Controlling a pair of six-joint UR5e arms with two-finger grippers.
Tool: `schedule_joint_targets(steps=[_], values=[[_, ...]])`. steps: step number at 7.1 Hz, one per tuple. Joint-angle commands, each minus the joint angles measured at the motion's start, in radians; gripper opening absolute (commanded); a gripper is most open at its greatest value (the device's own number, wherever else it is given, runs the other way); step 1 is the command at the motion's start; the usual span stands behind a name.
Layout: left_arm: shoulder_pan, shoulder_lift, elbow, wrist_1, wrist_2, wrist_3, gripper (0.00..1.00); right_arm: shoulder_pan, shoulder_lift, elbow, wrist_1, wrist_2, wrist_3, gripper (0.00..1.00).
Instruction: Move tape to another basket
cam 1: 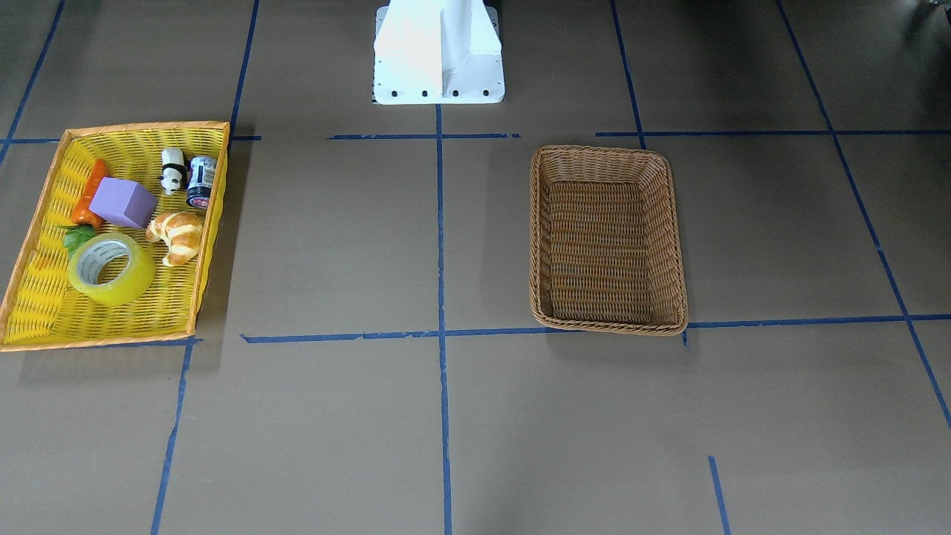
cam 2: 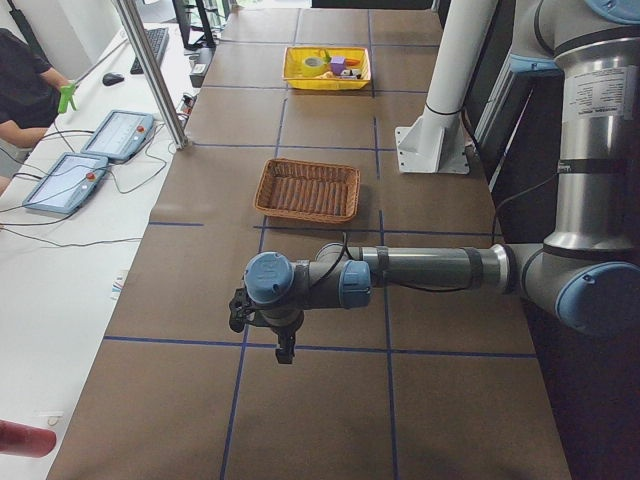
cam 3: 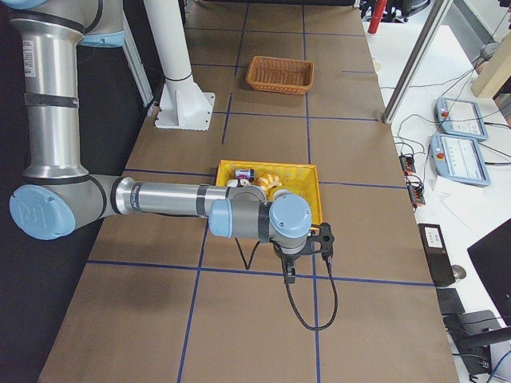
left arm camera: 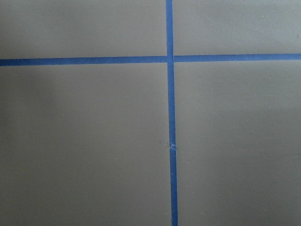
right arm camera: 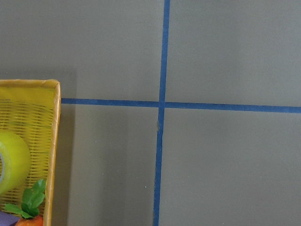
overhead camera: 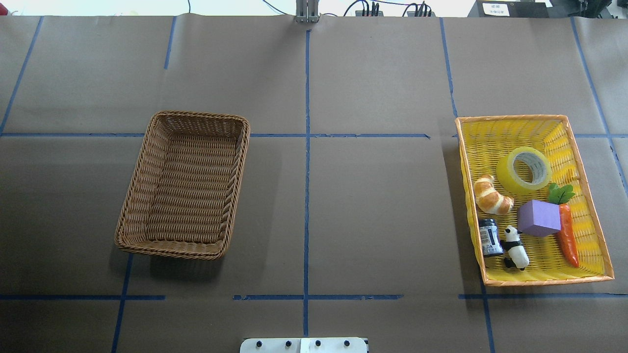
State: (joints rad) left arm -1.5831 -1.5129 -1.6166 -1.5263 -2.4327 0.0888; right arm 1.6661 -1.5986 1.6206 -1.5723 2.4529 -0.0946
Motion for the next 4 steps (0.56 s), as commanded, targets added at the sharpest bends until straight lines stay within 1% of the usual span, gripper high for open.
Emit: schedule_joint_targets(steps=[1, 2, 3, 4], values=[[0.000, -0.001, -0.005, 0.000, -0.002, 0.000, 1.00, -0.003, 0.021, 0.005, -0.002, -0.002, 0.004, 1.00], [0.000, 0.000, -0.012, 0.000, -0.002, 0.000, 1.00, -0.008, 0.061, 0.015, -0.002, -0.006, 0.004, 1.00], [0.000, 0.000, -0.014, 0.000, -0.002, 0.000, 1.00, -0.041, 0.087, 0.040, -0.006, -0.006, 0.004, 1.00], [0.000, 0.000, -0.016, 0.000, -0.002, 0.000, 1.00, -0.055, 0.094, 0.071, -0.005, -0.008, 0.003, 1.00]])
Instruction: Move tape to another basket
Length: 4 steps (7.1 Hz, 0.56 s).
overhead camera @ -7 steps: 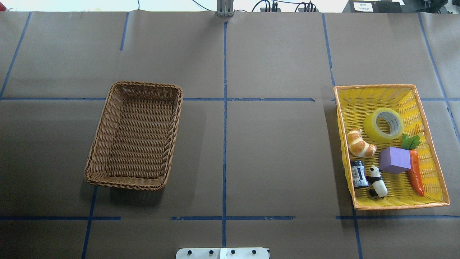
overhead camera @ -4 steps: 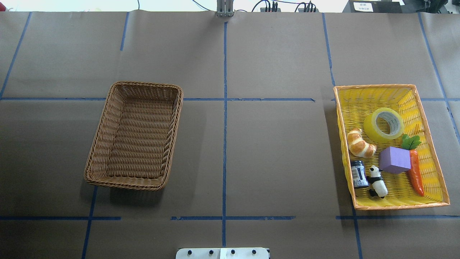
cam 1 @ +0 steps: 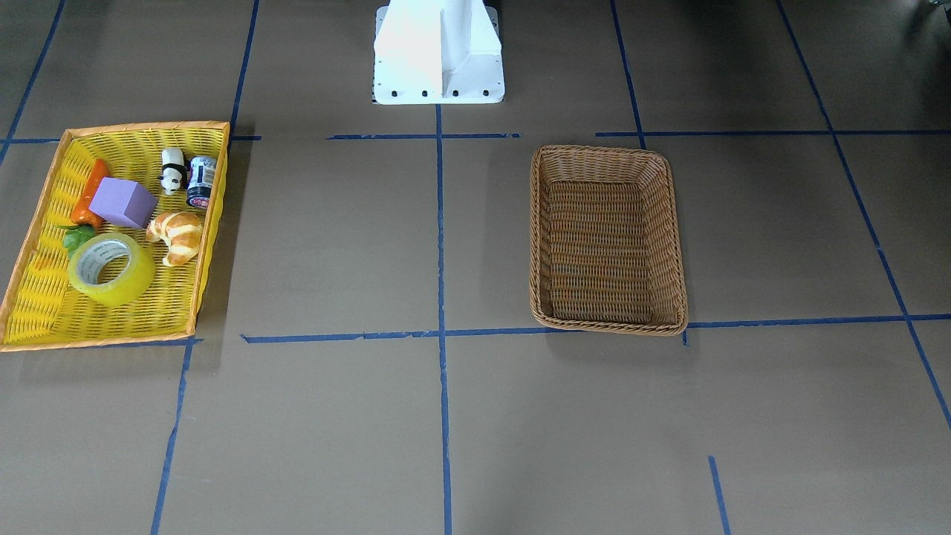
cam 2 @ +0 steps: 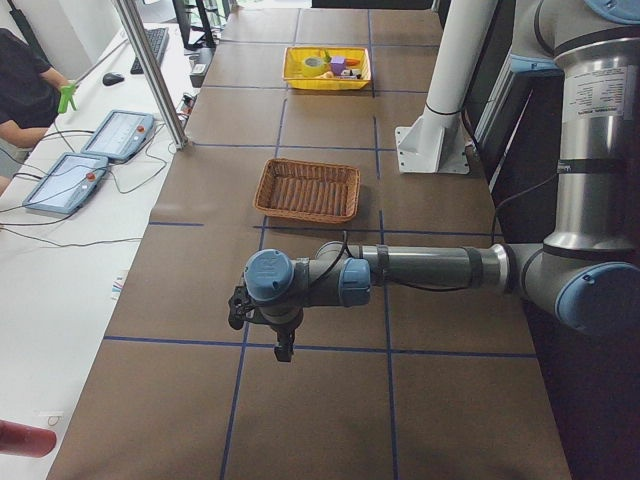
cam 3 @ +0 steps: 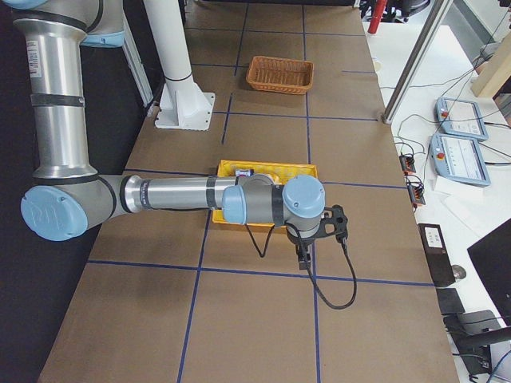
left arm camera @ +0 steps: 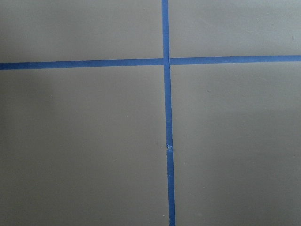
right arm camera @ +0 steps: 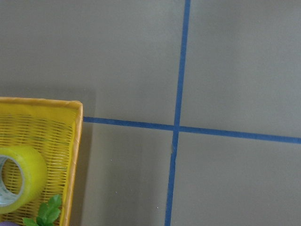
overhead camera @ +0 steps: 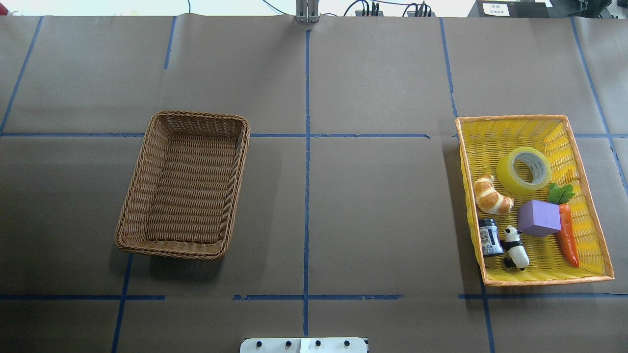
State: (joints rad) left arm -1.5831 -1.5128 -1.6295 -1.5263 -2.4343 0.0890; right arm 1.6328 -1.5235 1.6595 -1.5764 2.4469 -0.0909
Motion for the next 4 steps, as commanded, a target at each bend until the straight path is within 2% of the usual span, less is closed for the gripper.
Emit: schedule_joint_targets(steps=[1, 2, 4], values=[[0.000, 0.000, -0.009, 0.000, 0.000, 0.000, 1.00, -0.031, 0.017, 0.048, 0.004, 0.010, 0.005, 1.00], [0.000, 0.000, -0.009, 0.000, 0.000, 0.000, 1.00, -0.086, 0.019, 0.058, 0.004, 0.008, 0.108, 1.00], [0.000, 0.000, -0.009, 0.000, -0.002, -0.002, 1.00, -0.201, 0.020, 0.098, 0.132, 0.000, 0.390, 1.00]])
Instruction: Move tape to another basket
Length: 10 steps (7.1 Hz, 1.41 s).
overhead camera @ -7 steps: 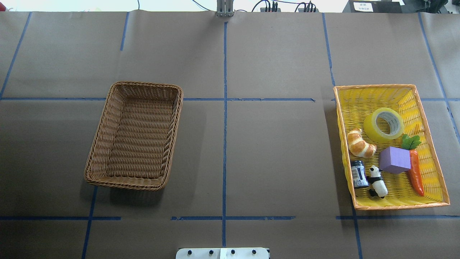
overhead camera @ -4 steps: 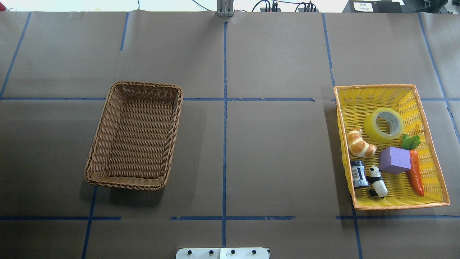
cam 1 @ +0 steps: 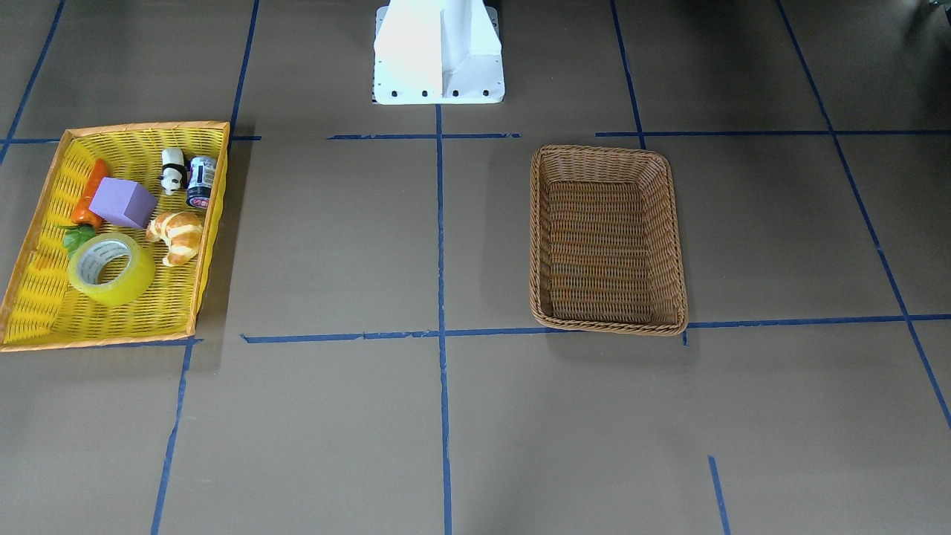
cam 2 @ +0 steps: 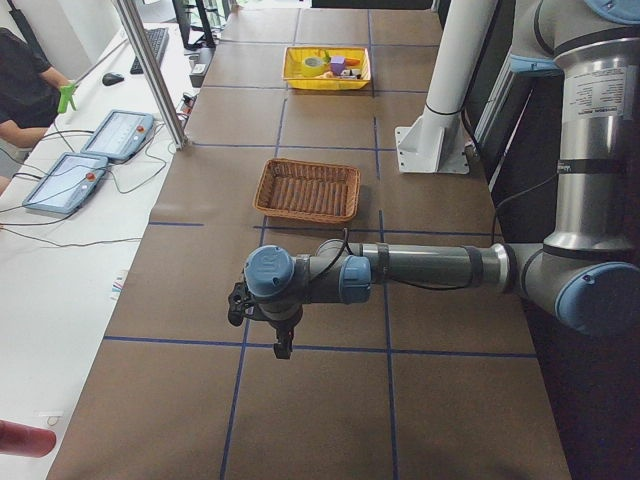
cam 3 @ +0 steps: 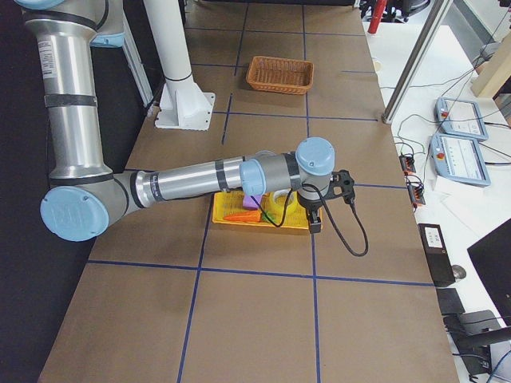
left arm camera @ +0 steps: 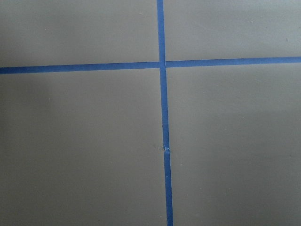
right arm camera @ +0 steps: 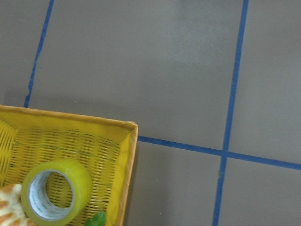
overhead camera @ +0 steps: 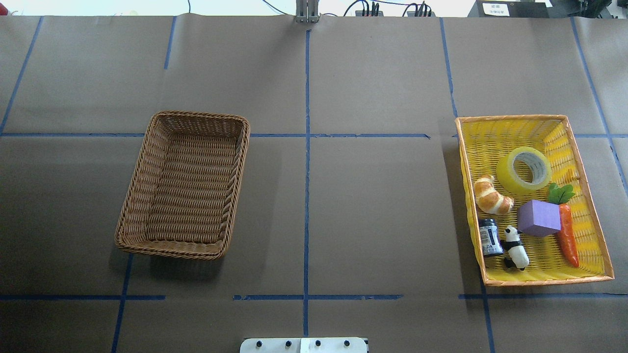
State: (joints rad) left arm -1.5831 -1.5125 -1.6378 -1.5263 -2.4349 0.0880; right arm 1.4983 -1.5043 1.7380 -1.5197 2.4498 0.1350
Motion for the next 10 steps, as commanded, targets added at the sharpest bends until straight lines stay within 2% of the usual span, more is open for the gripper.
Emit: schedule_joint_targets(steps=[1, 3, 6, 9, 10], values=[[0.000, 0.000, 0.000, 0.000, -0.001, -0.001, 1.00, -0.120, -0.002, 0.020, 0.139, -0.008, 0.272, 1.00], [0.000, 0.000, 0.000, 0.000, -0.001, -0.001, 1.00, -0.231, -0.011, 0.015, 0.161, -0.092, 0.325, 1.00], [0.000, 0.000, -0.005, 0.000, -0.003, -0.001, 1.00, -0.341, -0.008, 0.014, 0.161, -0.173, 0.382, 1.00], [0.000, 0.000, -0.010, 0.000, -0.003, -0.002, 1.00, -0.408, -0.008, 0.000, 0.161, -0.215, 0.384, 1.00], [0.000, 0.000, -0.011, 0.000, -0.003, -0.002, 1.00, -0.417, -0.008, -0.033, 0.221, -0.219, 0.397, 1.00]])
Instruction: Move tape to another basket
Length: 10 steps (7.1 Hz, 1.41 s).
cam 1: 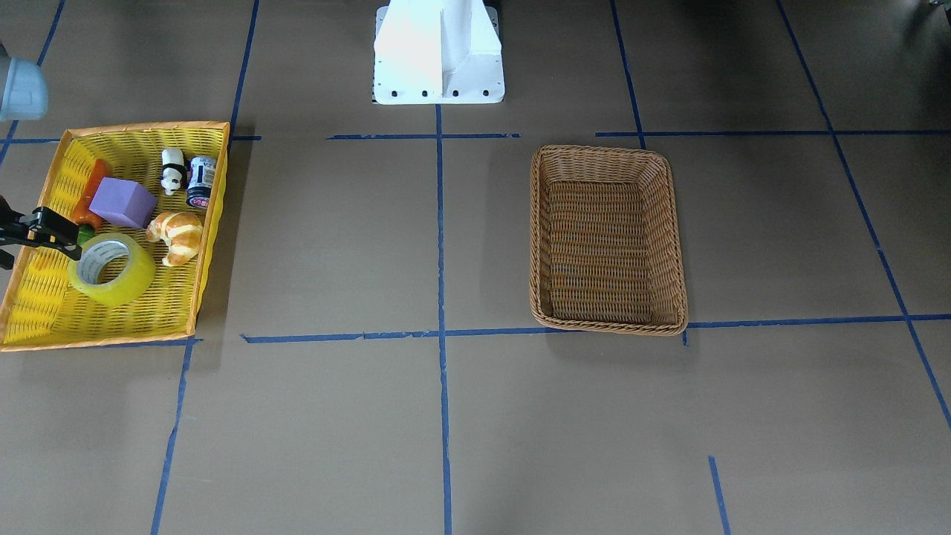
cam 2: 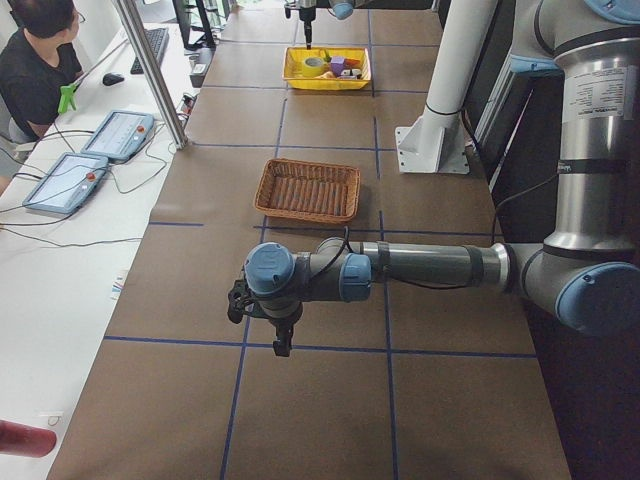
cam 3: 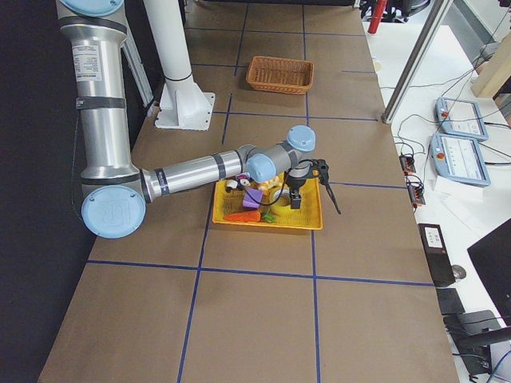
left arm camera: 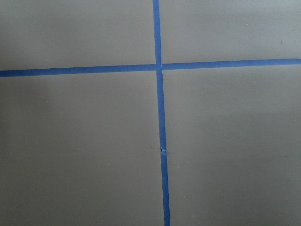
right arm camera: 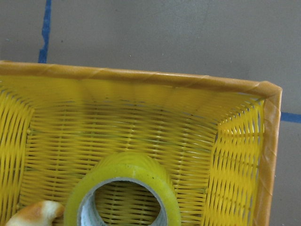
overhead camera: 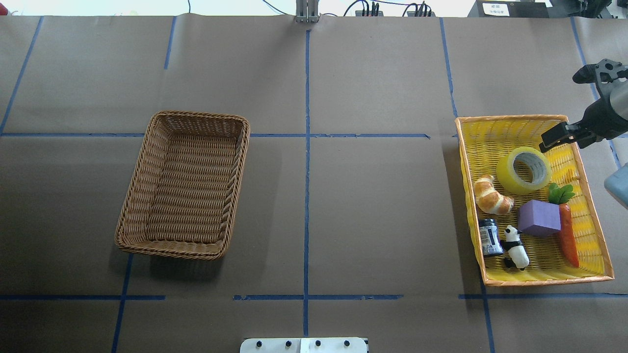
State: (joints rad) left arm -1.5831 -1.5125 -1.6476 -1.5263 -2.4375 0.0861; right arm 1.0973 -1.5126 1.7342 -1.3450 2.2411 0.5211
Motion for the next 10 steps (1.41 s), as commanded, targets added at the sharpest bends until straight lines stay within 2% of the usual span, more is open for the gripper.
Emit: schedule_joint_targets(steps=[1, 2, 9, 10], values=[[0.000, 0.000, -0.001, 0.000, 0.000, 0.000, 1.00, -0.033, 0.000, -0.109, 0.182, -0.012, 0.067, 1.00], [0.000, 0.002, -0.001, 0.000, -0.001, 0.000, 1.00, -0.062, 0.000, -0.154, 0.295, -0.015, 0.153, 1.00], [0.000, 0.008, -0.001, 0.002, -0.002, 0.000, 1.00, -0.093, -0.054, -0.143, 0.307, -0.031, 0.155, 1.00], [0.000, 0.009, -0.001, 0.002, -0.002, 0.000, 1.00, -0.099, -0.054, -0.145, 0.307, -0.034, 0.161, 0.92]])
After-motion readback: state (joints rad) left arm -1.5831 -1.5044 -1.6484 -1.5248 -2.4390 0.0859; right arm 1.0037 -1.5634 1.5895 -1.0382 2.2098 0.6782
